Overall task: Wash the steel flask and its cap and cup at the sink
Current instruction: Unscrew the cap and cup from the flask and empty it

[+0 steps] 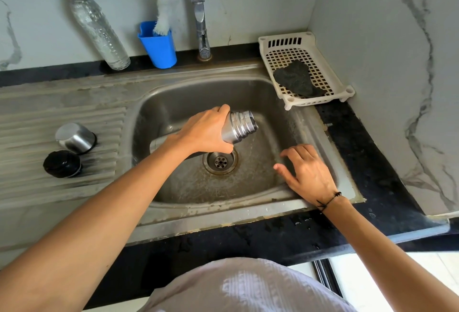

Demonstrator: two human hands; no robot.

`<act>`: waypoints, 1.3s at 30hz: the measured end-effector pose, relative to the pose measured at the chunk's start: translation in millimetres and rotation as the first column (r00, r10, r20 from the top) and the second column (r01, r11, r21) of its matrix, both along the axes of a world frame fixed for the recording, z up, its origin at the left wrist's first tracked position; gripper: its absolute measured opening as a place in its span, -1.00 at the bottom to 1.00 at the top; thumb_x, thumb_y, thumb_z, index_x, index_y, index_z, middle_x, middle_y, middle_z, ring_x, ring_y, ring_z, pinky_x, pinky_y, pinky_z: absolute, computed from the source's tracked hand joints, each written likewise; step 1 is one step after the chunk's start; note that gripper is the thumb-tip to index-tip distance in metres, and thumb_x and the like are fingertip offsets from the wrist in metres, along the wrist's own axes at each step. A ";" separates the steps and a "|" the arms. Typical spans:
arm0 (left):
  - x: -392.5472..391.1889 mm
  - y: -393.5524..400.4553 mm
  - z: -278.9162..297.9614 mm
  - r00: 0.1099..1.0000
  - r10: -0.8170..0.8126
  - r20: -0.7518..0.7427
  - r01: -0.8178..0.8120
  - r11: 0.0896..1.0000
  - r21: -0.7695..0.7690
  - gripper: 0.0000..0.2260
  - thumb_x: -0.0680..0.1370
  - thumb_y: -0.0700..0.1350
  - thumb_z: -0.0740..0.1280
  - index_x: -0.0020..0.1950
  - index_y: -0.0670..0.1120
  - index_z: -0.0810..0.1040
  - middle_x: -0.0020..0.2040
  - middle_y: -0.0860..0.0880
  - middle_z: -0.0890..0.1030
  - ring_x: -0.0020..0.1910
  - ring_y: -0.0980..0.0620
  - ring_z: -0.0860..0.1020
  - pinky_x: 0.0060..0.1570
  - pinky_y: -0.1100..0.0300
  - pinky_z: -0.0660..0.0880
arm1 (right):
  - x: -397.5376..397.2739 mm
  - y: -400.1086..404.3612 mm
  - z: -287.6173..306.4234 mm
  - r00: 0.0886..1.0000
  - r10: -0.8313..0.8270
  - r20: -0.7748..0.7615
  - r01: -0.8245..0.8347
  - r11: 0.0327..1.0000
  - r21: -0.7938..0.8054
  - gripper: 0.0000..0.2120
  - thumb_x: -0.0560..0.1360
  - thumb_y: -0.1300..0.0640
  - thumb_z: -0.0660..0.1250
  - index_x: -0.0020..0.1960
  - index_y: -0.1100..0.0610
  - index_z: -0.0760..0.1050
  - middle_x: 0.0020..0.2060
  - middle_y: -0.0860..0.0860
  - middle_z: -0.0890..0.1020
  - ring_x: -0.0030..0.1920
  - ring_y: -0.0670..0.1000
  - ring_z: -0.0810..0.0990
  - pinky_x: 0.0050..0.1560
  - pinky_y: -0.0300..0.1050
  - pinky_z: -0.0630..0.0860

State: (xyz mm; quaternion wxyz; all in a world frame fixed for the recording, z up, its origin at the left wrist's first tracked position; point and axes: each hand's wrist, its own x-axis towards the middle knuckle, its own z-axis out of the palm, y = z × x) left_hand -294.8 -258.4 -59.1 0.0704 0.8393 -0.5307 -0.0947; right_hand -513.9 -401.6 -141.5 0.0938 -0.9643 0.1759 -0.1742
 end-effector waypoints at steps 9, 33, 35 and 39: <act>0.6 -2.3 3.5 1.000 -0.014 0.009 0.014 1.000 -0.003 -0.44 0.27 0.04 0.49 0.13 -0.13 0.34 -0.05 -0.06 0.48 -0.17 -0.06 0.51 -0.18 -0.04 0.55 | -0.9 0.3 0.7 1.000 0.004 -0.001 -0.004 1.000 0.004 -0.37 0.57 -0.27 -0.07 0.00 0.20 0.55 -0.12 0.10 0.62 0.02 0.15 0.53 -0.05 -0.01 0.54; 0.4 -6.2 11.5 0.999 -0.043 0.032 0.042 0.998 0.037 -0.48 0.28 0.04 0.48 0.08 -0.13 0.35 -0.08 -0.07 0.48 -0.20 -0.04 0.50 -0.21 -0.03 0.56 | 0.0 -1.1 -1.2 1.000 0.010 -0.007 -0.010 1.000 0.021 -0.38 0.56 -0.27 -0.06 0.00 0.21 0.55 -0.13 0.09 0.61 0.01 0.14 0.53 -0.06 -0.03 0.52; 0.4 -6.6 11.7 0.998 -0.045 0.033 0.044 0.998 0.038 -0.49 0.28 0.04 0.48 0.08 -0.13 0.34 -0.08 -0.07 0.48 -0.20 -0.04 0.50 -0.21 -0.03 0.56 | -0.3 -1.0 -0.8 1.000 0.010 -0.009 -0.010 1.000 0.020 -0.37 0.56 -0.28 -0.07 0.00 0.20 0.55 -0.13 0.09 0.61 0.01 0.14 0.53 -0.06 -0.03 0.52; -0.5 -7.4 12.0 0.998 -0.057 0.039 0.055 0.998 0.043 -0.49 0.28 0.03 0.48 0.07 -0.13 0.34 -0.09 -0.07 0.48 -0.21 -0.03 0.50 -0.25 0.01 0.55 | -0.1 -1.1 -0.8 1.000 0.013 -0.011 -0.012 1.000 0.017 -0.37 0.56 -0.28 -0.07 0.00 0.20 0.55 -0.12 0.09 0.61 0.02 0.14 0.52 -0.06 -0.04 0.52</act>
